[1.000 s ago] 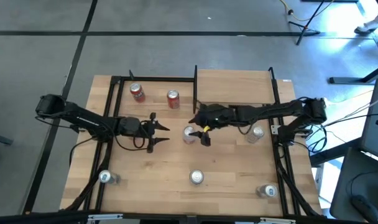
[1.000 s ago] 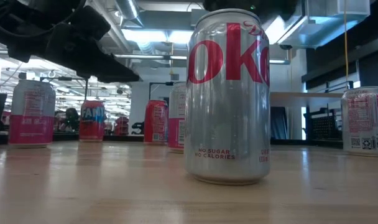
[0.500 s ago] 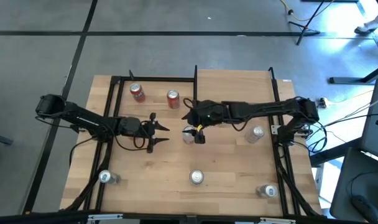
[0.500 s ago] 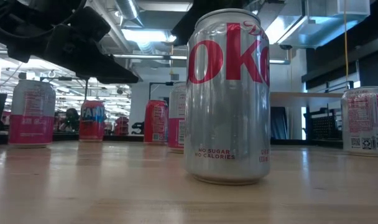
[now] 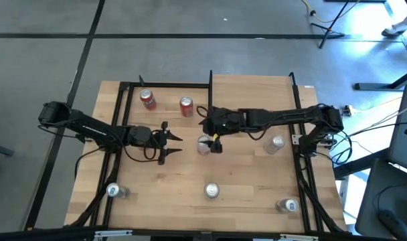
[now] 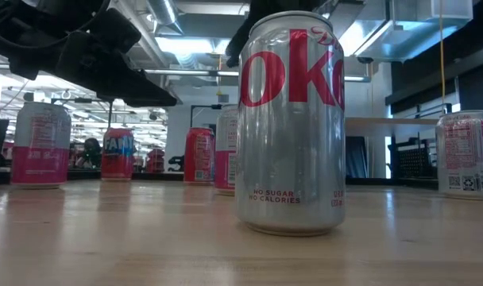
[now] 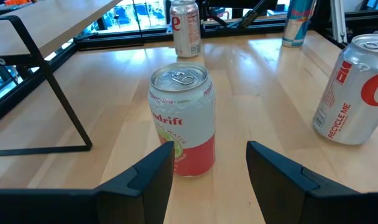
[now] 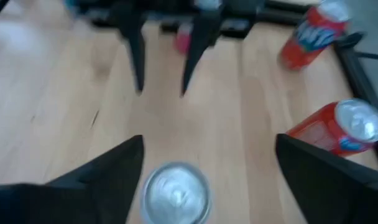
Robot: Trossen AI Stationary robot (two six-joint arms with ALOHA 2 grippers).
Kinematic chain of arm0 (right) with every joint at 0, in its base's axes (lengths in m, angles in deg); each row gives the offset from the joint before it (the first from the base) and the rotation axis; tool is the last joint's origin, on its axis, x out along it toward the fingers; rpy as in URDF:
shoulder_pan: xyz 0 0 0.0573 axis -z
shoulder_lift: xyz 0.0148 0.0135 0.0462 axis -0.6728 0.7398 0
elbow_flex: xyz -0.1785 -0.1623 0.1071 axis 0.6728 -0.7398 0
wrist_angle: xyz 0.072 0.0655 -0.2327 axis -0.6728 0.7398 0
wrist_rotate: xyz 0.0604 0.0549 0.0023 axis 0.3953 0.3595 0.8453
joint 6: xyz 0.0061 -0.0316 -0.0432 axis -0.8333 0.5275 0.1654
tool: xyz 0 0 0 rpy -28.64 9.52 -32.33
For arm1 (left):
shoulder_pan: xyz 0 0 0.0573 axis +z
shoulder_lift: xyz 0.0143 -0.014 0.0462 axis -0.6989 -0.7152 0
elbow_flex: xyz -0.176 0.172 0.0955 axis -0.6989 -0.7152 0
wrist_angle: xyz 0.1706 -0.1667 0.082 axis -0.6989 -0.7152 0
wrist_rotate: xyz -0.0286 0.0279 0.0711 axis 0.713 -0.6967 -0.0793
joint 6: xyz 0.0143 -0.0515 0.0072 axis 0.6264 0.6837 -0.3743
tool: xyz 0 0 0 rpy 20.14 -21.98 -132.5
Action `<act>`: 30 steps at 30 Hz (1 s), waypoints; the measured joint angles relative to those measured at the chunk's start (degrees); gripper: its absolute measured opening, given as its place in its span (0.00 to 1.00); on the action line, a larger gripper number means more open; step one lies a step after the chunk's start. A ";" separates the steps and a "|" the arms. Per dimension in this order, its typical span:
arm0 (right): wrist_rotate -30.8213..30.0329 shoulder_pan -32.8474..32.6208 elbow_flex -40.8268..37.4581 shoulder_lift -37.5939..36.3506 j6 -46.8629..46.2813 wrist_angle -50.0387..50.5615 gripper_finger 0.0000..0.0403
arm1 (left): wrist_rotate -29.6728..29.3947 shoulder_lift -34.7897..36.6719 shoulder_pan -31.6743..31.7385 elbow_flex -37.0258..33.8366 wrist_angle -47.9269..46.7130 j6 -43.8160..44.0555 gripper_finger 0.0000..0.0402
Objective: Place canned beverage on shelf
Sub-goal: Put the right pink soda can on the shelf
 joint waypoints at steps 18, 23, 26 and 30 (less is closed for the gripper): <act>3.95 0.00 2.85 7.21 -2.57 5.69 0.81 | -0.21 0.02 0.04 -0.11 0.35 -0.02 0.48; 1.73 0.02 7.40 10.37 -6.42 11.74 0.81 | -0.31 0.03 0.04 -0.11 0.19 -0.01 0.48; -0.05 0.02 9.71 11.52 -7.09 13.95 0.81 | -0.30 0.04 0.04 -0.11 -0.07 0.00 0.48; 2.03 0.02 10.12 11.82 0.74 15.31 0.81 | -0.28 0.04 0.04 -0.11 -0.06 0.00 0.48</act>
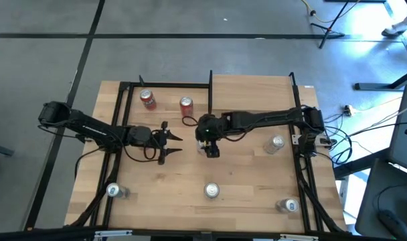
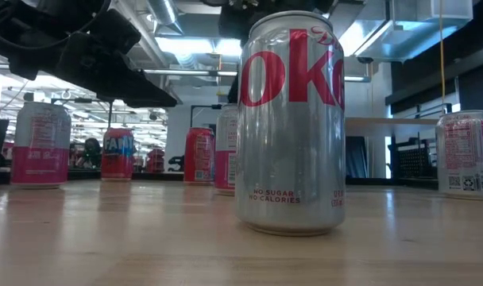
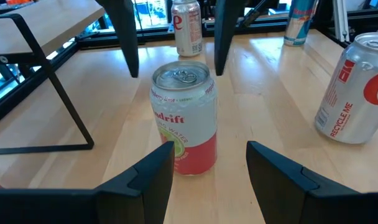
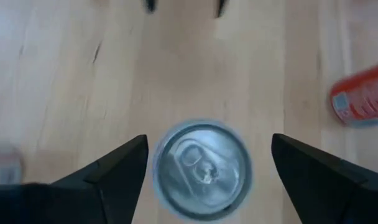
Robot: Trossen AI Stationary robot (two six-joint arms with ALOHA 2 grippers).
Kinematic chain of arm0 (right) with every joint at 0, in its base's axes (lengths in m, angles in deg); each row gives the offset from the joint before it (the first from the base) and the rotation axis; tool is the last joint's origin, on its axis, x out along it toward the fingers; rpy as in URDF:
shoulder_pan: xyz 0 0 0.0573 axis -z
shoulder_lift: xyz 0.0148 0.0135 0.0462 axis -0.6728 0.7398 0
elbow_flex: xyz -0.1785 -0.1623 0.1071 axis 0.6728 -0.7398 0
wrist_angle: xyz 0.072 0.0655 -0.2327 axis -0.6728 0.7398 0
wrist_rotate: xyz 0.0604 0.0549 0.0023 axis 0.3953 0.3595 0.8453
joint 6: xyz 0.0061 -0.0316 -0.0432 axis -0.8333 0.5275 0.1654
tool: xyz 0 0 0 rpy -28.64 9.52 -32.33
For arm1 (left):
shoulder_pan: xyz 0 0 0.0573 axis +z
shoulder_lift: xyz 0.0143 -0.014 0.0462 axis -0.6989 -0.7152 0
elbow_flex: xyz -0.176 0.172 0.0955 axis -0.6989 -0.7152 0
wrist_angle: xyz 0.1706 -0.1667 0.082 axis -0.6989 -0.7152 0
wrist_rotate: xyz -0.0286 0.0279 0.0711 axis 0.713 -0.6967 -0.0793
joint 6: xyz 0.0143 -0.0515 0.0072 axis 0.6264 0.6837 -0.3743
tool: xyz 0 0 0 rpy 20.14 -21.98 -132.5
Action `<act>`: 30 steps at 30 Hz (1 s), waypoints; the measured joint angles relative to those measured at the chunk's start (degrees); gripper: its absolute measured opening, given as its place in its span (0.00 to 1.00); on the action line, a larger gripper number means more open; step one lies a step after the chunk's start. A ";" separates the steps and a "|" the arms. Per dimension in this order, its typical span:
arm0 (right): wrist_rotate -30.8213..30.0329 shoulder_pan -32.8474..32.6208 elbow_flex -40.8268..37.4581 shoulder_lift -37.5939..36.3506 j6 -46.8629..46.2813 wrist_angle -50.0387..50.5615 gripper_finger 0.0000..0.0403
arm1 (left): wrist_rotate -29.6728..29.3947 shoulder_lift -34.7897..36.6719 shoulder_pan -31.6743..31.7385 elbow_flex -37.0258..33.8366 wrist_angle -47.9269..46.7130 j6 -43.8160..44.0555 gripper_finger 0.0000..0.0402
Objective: Place canned beverage on shelf
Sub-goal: Put the right pink soda can on the shelf
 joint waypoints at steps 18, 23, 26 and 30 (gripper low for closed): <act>0.35 0.00 -0.07 3.77 10.12 0.23 0.81 | -1.59 -0.02 0.00 0.02 -0.01 -0.02 0.48; 0.22 0.00 -0.07 4.00 8.21 -0.10 0.80 | -1.57 -0.04 0.00 0.02 -0.04 0.00 0.48; -1.52 0.00 0.39 4.09 2.39 0.19 0.74 | -1.51 -0.04 0.00 0.02 0.01 0.00 0.48; -4.54 0.00 0.48 4.09 -7.12 0.50 0.62 | -1.48 -0.04 0.00 0.02 0.05 0.04 0.48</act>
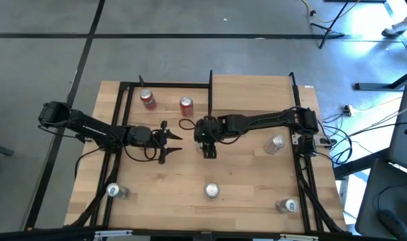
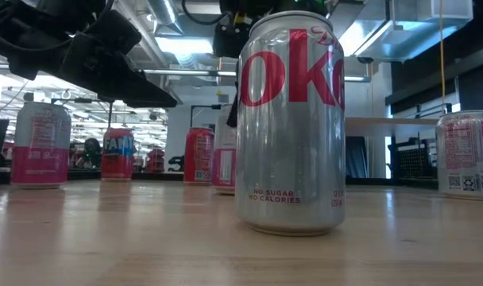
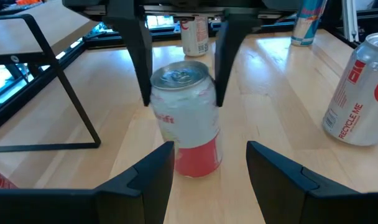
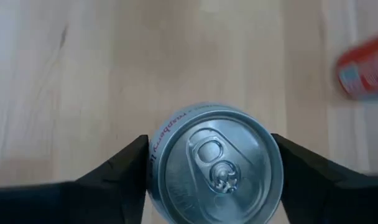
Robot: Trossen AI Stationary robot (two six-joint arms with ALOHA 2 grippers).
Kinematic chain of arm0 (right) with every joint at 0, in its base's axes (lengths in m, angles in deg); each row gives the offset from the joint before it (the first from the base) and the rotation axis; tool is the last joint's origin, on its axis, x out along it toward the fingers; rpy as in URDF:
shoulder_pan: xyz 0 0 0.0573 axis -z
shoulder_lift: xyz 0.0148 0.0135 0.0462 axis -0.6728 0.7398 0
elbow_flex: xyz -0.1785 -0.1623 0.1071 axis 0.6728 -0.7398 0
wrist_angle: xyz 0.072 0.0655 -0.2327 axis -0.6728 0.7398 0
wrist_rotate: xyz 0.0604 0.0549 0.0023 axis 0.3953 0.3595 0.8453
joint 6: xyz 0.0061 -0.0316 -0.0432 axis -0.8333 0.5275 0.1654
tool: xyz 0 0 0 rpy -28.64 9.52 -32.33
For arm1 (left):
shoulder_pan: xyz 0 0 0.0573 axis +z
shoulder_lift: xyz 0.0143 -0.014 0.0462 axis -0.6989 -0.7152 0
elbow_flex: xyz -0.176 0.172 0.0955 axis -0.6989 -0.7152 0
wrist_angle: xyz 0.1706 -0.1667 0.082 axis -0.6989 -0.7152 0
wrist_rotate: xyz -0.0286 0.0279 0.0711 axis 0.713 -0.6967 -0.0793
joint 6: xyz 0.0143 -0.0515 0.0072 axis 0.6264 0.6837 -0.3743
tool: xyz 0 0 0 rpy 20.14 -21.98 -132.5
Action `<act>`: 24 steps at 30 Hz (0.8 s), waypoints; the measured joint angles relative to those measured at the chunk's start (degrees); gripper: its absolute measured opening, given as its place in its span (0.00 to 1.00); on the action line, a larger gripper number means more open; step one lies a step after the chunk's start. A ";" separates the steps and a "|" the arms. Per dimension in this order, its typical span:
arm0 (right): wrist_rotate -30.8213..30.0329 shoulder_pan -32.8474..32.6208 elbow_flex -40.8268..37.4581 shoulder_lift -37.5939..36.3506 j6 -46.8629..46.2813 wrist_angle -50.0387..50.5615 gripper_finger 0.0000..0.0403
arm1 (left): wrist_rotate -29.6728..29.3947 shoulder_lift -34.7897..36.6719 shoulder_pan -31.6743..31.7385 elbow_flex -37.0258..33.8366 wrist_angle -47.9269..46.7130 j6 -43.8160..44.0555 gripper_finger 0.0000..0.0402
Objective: Place canned beverage on shelf
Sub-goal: Put the right pink soda can on the shelf
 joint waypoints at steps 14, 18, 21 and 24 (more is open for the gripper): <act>-7.32 0.44 3.01 0.07 -23.05 11.13 0.68 | -0.01 0.00 0.00 0.00 1.23 1.57 0.48; -7.42 0.41 3.45 0.24 -21.65 10.25 0.68 | -0.01 0.00 0.00 0.02 1.25 1.62 0.48; -6.77 0.39 2.87 0.23 -20.71 9.74 0.72 | 0.00 0.00 0.00 0.02 1.25 1.62 0.48; -7.58 0.30 2.64 0.22 -20.46 9.14 0.78 | 0.01 0.00 0.00 0.02 1.26 1.64 0.48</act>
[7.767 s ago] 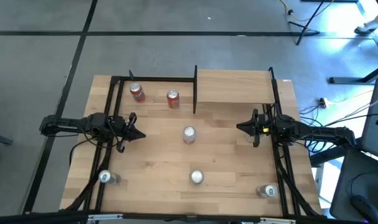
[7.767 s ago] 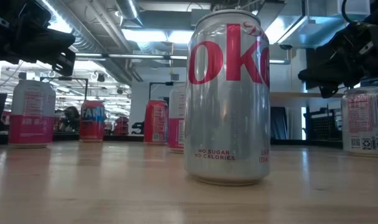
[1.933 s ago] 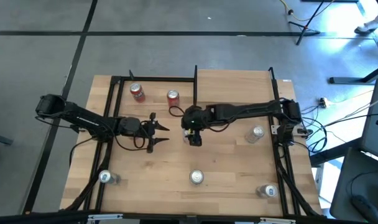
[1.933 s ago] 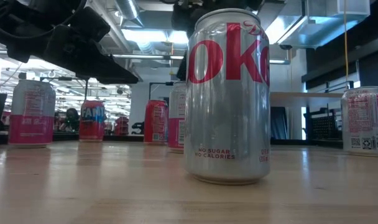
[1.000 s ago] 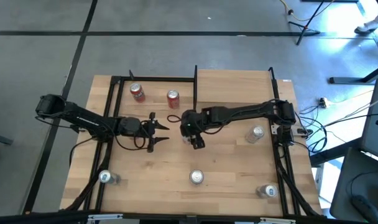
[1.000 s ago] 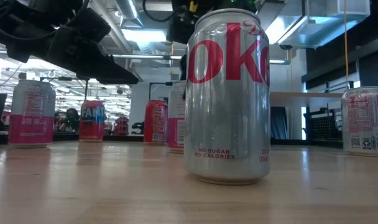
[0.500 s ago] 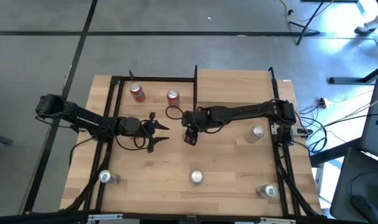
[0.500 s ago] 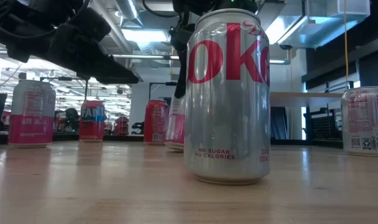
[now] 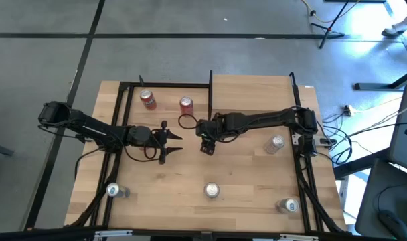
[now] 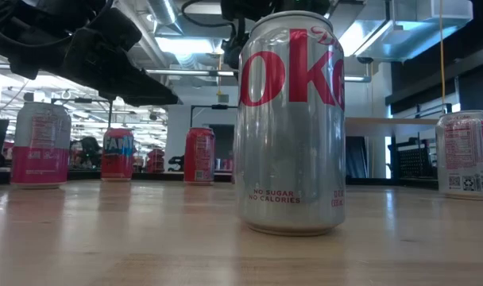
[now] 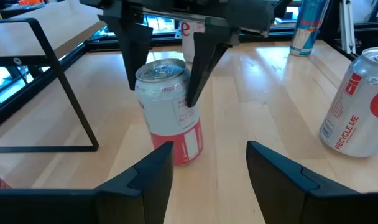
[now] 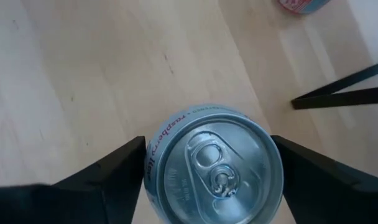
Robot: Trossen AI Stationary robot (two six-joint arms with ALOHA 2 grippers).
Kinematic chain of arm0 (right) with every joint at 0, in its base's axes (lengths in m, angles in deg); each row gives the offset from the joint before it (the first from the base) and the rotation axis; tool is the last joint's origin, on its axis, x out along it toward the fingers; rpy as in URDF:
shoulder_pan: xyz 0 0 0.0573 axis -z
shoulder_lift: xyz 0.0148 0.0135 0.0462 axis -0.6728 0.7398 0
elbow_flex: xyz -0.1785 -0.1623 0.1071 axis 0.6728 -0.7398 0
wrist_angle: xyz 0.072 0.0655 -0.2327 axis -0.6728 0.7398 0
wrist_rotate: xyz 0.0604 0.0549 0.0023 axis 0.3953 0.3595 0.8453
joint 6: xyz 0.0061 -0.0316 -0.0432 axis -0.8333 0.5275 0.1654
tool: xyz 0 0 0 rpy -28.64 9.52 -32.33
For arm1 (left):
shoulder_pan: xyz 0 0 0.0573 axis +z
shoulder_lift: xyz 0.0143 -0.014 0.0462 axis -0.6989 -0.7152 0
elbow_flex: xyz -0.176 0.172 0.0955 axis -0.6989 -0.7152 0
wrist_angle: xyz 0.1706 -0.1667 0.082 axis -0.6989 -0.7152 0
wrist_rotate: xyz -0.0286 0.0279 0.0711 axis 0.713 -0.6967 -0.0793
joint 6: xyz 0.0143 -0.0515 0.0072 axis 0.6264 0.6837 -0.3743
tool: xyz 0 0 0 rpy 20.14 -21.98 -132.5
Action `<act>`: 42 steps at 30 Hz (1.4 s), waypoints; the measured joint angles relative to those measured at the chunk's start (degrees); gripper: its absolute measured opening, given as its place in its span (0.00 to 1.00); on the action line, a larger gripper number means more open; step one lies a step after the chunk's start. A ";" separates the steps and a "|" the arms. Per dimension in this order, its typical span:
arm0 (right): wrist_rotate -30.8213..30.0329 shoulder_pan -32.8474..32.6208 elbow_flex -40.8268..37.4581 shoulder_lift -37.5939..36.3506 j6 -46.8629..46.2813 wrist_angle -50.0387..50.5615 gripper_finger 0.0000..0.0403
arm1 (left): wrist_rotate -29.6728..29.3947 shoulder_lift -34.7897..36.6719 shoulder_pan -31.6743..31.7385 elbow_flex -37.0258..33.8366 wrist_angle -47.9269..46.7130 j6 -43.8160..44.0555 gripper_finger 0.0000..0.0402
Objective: Place canned beverage on shelf
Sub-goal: Put the right pink soda can on the shelf
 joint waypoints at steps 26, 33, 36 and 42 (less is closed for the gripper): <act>2.52 -0.27 8.01 -0.22 31.55 10.72 0.92 | 0.00 0.00 0.00 0.02 -0.01 -0.16 0.48; 2.51 -0.28 6.01 -0.24 43.20 6.88 0.92 | 0.00 0.00 0.00 0.02 -0.02 -0.17 0.48; 2.48 -0.27 6.01 -0.24 45.63 6.60 0.92 | 0.00 0.00 0.00 0.02 -0.03 -0.18 0.48; 2.74 -0.23 6.01 1.94 46.64 6.95 0.92 | 0.42 0.00 -0.01 0.03 -0.05 -0.17 0.48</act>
